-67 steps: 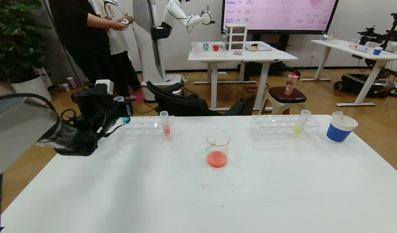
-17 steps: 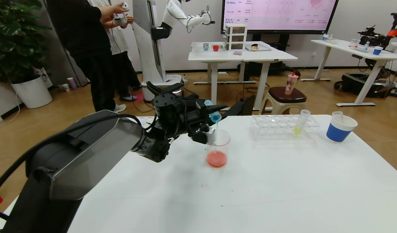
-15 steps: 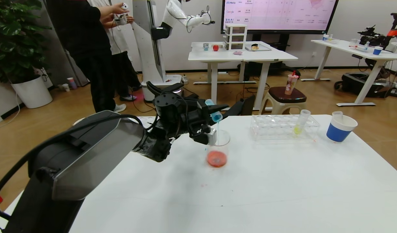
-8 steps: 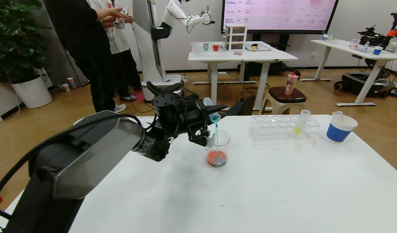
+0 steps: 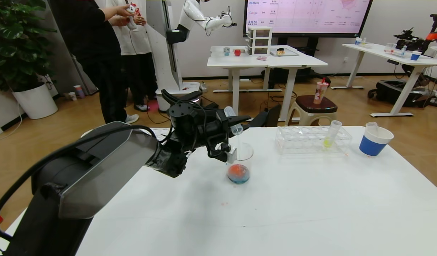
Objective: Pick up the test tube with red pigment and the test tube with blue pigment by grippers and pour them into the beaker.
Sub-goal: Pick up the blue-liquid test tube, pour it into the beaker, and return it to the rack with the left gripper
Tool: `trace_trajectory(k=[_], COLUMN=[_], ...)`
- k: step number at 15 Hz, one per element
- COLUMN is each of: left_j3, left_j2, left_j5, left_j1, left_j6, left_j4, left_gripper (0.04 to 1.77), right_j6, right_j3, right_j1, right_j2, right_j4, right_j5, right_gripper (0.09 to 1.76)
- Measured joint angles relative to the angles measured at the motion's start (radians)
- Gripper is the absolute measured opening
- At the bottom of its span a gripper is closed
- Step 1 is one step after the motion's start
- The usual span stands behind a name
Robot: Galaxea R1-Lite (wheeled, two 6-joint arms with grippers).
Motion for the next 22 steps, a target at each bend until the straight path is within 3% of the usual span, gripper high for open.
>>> trace_trajectory(k=[8, 13, 14, 16, 22], left_j3=[0.009, 0.007, 0.006, 0.014, 0.080], left_j2=[0.000, -0.014, -0.023, -0.048, -0.166], left_j5=[-0.010, 0.012, 0.044, 0.170, 0.685], left_j1=[0.002, -0.001, -0.002, -0.002, 0.003], left_j6=[-0.032, -0.239, -0.307, -0.487, -0.960], left_j4=[-0.002, -0.023, -0.054, -0.137, -0.213], left_gripper=[0.53, 0.53, 0.53, 0.53, 0.53], right_j6=[0.000, 0.000, 0.000, 0.000, 0.000], right_j3=[0.000, 0.000, 0.000, 0.000, 0.000], right_j1=[0.000, 0.000, 0.000, 0.000, 0.000], right_j2=[0.000, 0.000, 0.000, 0.000, 0.000], right_j4=[0.000, 0.000, 0.000, 0.000, 0.000], right_j5=[0.000, 0.000, 0.000, 0.000, 0.000], right_gripper=[1.74, 1.74, 1.74, 1.74, 1.74])
